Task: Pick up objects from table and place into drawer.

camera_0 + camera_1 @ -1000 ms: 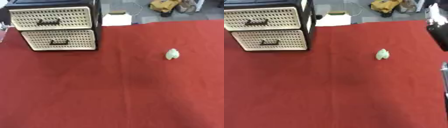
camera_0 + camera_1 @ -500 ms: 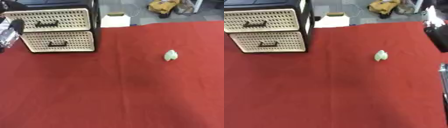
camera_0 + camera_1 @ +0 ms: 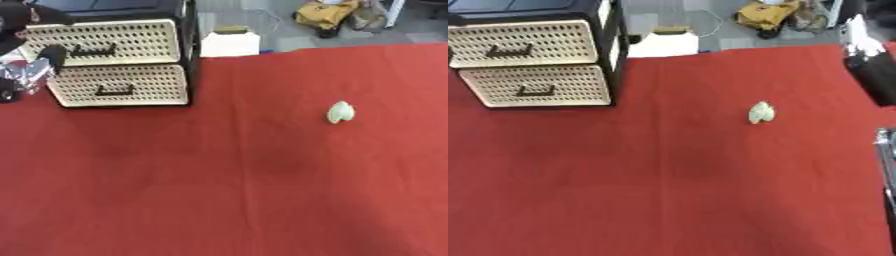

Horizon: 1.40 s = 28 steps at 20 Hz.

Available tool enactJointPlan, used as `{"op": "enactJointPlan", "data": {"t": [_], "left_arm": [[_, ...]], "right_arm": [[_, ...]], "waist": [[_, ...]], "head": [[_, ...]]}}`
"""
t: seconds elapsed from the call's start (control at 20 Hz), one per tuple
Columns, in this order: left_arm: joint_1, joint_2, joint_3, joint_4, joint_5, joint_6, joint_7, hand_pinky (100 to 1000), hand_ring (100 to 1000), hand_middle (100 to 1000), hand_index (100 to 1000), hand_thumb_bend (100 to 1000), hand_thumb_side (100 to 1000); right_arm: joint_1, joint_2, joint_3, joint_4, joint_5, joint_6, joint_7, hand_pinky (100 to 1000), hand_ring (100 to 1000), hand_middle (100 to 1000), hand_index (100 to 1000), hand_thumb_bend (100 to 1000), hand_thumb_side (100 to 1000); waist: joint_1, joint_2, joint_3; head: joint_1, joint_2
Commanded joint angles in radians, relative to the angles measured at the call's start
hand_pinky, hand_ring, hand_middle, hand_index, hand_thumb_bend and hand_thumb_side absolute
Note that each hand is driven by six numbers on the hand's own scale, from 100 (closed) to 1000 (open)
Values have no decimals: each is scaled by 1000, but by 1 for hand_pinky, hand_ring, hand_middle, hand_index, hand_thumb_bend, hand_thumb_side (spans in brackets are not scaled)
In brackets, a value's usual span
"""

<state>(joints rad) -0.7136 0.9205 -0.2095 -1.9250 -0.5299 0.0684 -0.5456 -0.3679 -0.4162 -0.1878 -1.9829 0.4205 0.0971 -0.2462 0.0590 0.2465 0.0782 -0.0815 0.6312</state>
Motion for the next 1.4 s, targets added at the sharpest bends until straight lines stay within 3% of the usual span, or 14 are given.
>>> {"op": "enactJointPlan", "data": {"t": [0.05,0.2,0.5,0.65,0.7,0.85,1.15,1.4], "left_arm": [[-42,4,-5,44,4,-2,-58,100,100,100,961,100,1000],[-72,-11,-14,89,12,-13,-100,100,100,100,969,138,1000],[-114,-29,-32,142,0,-19,-164,100,100,100,962,453,1000],[-133,-38,-39,162,-19,-5,-187,100,100,100,967,805,1000],[-139,-41,-41,167,-27,-3,-193,100,100,100,968,836,1000],[-154,-53,-47,189,-34,-7,-214,100,100,100,966,864,1000],[-185,-80,-56,248,-33,-6,-234,100,100,100,981,763,1000],[-211,-104,-71,301,-57,-4,-246,100,100,100,952,799,1000]], "right_arm": [[-4,-23,-1,-17,6,0,4,696,809,557,812,314,691],[-2,-22,-1,-17,6,1,5,696,810,556,811,314,691],[-1,-21,-3,-17,7,1,5,696,811,555,811,314,691],[0,-21,-3,-17,8,2,6,697,812,555,811,316,692],[0,-21,-3,-17,8,2,6,697,812,555,811,316,692],[0,-21,-4,-17,8,2,6,697,812,554,811,315,692],[1,-21,-6,-17,7,5,3,697,813,551,807,319,693],[-1,-20,-9,-17,8,15,-4,697,813,547,805,324,695]], "waist": [[-1,-20,2],[0,-21,2],[3,-18,3],[5,-14,3],[6,-12,3],[8,-8,3],[11,0,1],[10,5,1]], "head": [[-2,-8],[-3,-9],[-6,-9],[-6,-11],[-6,-12],[-6,-14],[-4,-19],[1,-18]]}}
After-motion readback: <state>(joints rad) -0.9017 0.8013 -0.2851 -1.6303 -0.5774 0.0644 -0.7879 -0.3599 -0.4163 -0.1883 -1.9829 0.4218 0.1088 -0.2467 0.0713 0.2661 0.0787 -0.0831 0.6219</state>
